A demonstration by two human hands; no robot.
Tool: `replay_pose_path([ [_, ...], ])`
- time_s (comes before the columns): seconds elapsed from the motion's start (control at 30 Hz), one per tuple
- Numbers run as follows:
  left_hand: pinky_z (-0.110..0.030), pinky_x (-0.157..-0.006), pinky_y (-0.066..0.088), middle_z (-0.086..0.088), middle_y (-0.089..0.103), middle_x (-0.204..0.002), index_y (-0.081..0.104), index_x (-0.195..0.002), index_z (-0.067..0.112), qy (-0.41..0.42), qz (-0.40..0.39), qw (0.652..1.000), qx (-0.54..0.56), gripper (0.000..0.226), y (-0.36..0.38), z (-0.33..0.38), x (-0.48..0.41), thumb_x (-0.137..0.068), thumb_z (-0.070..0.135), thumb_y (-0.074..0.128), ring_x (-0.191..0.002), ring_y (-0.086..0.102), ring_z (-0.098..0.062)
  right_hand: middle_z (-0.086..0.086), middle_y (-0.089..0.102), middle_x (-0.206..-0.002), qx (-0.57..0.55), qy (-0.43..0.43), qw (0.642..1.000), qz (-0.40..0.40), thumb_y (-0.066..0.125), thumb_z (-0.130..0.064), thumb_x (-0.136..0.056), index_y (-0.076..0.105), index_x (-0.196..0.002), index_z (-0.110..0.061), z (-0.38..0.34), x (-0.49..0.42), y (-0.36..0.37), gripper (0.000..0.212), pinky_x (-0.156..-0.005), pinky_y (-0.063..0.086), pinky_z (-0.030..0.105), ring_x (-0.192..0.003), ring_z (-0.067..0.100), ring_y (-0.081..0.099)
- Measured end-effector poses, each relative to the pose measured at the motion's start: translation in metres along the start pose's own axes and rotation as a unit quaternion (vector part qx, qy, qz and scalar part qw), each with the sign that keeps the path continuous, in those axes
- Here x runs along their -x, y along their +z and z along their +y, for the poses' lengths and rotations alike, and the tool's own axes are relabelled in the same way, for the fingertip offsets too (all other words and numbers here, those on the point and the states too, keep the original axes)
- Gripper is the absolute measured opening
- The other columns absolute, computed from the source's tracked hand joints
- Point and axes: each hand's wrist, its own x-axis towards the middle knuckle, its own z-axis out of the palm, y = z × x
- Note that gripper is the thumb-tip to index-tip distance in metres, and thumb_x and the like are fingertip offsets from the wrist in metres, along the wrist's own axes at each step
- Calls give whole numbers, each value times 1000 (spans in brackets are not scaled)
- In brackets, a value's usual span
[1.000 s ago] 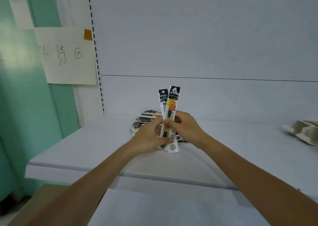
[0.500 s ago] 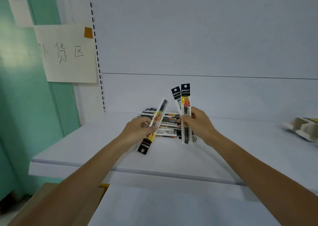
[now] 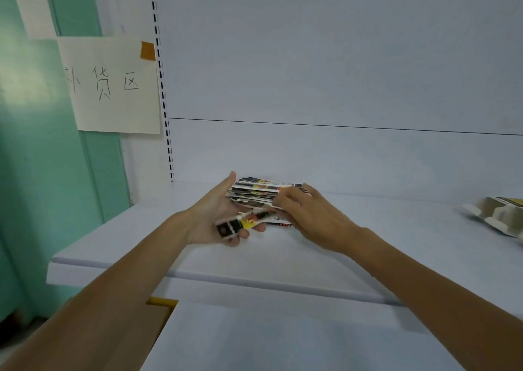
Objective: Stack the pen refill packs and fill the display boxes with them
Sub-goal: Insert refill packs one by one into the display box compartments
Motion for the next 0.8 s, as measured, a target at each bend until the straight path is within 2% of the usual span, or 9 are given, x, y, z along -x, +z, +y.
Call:
replay_pose_path([
  [0.13,-21,-47,34,-9,62,-68,61,-91,9,22,28,995,-98,21,2,0,2,-79,26,58,-44,41,-12,1,62,-95,34,-36,999,-13,31,-30,-94,46,-111,-18,-7,5,10,25,-68,49,29,-80,20,60],
  [0.27,-25,-78,46,3,68,-102,64,-108,21,98,127,937,-311,36,15,6,-2,-75,33,66,-87,64,-10,0,61,-81,37,-39,998,-10,34,-25,-89,52,-110,-13,-4,12,6,29,-49,47,27,-69,20,60],
  [0.3,-27,-87,43,7,63,-112,61,-114,25,150,179,886,-400,41,20,7,-4,-77,41,65,-102,60,-11,1,61,-78,38,-33,999,-6,37,-22,-87,55,-104,-12,-1,14,4,27,-45,46,28,-65,21,60],
  [0.37,-30,-93,38,9,57,-118,54,-121,28,220,240,702,-633,53,36,8,-7,-77,56,60,-112,52,-14,3,60,-74,34,-12,999,-14,42,-21,-84,57,-97,-11,4,20,0,22,-38,43,28,-56,25,60],
  [0.43,-32,-87,37,7,59,-113,53,-118,25,207,199,558,-779,54,57,5,-16,-77,60,53,-107,53,-18,6,61,-83,26,12,999,-40,37,-32,-88,57,-106,-14,5,26,-9,32,-40,38,28,-56,30,60],
  [0.47,-32,-83,38,4,60,-108,51,-116,22,192,173,553,-792,49,67,2,-24,-81,56,52,-104,54,-20,7,61,-93,24,23,998,-53,34,-41,-90,57,-112,-17,7,28,-17,40,-45,37,30,-61,32,61],
  [0.63,-31,-63,35,2,55,-84,47,-89,19,226,148,684,-677,13,86,-4,-62,-93,31,48,-81,52,-21,-2,59,-113,-54,169,984,-8,48,-54,-87,54,-122,-19,29,58,-64,50,-79,41,27,-98,16,59],
  [0.7,-31,-61,34,0,53,-79,48,-80,18,234,147,706,-652,16,97,-6,-76,-92,29,49,-78,53,-22,2,59,-117,-170,307,934,73,43,-44,-93,54,-120,-11,41,78,-78,44,-88,36,23,-107,15,54],
  [0.8,-31,-62,36,0,52,-77,40,-68,25,255,138,711,-641,25,134,-10,-91,-90,29,51,-81,55,-26,21,59,-106,-294,429,843,139,35,-33,-99,54,-105,5,57,98,-84,44,-77,35,24,-99,29,53],
])
